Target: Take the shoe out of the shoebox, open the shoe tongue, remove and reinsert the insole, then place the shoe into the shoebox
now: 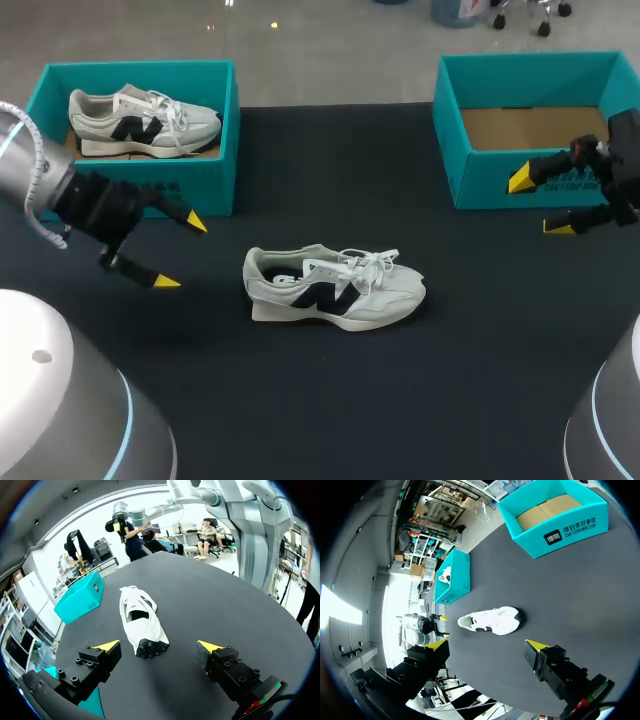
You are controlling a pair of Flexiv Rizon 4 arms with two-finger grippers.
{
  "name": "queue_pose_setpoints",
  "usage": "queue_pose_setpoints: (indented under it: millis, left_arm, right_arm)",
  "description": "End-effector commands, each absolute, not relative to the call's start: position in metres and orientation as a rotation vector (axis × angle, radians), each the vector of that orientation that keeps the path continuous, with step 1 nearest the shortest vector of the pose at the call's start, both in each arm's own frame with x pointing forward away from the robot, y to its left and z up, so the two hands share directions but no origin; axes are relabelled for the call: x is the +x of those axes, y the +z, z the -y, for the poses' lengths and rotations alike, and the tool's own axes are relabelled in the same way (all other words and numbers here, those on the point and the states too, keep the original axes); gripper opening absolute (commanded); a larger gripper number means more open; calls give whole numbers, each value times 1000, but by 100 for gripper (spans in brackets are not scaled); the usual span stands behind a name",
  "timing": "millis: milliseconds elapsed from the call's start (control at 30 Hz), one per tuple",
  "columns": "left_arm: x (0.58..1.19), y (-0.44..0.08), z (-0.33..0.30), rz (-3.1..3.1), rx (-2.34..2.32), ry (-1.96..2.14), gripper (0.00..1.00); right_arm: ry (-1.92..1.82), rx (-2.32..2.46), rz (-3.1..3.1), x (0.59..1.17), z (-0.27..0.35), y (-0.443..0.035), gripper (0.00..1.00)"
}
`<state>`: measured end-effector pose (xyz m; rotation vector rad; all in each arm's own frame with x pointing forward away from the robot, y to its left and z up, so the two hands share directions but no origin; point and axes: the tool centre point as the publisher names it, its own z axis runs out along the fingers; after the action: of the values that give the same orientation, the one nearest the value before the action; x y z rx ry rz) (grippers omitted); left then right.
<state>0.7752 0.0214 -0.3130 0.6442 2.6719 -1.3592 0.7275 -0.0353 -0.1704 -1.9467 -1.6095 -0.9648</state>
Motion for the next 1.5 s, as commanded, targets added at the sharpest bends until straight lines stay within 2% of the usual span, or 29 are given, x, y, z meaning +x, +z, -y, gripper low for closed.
queue_pose_setpoints:
  millis: [33,533,1000,1500]
  left_arm:
    - [775,-330,-14,-2626,355,-1398,100]
    - [789,-377,-3,-2659,127,-1453,100]
    - [789,-377,-3,-2659,127,-1453,100]
    - [815,-401,30,-2748,44,-1313,100]
  right_arm:
    - [-962,-1950,1609,727,35,-171,100]
    - [-962,-1950,1609,727,35,-171,100]
    - [-962,-1950,1609,727,35,-171,100]
    - [-962,-1950,1609,727,35,-171,100]
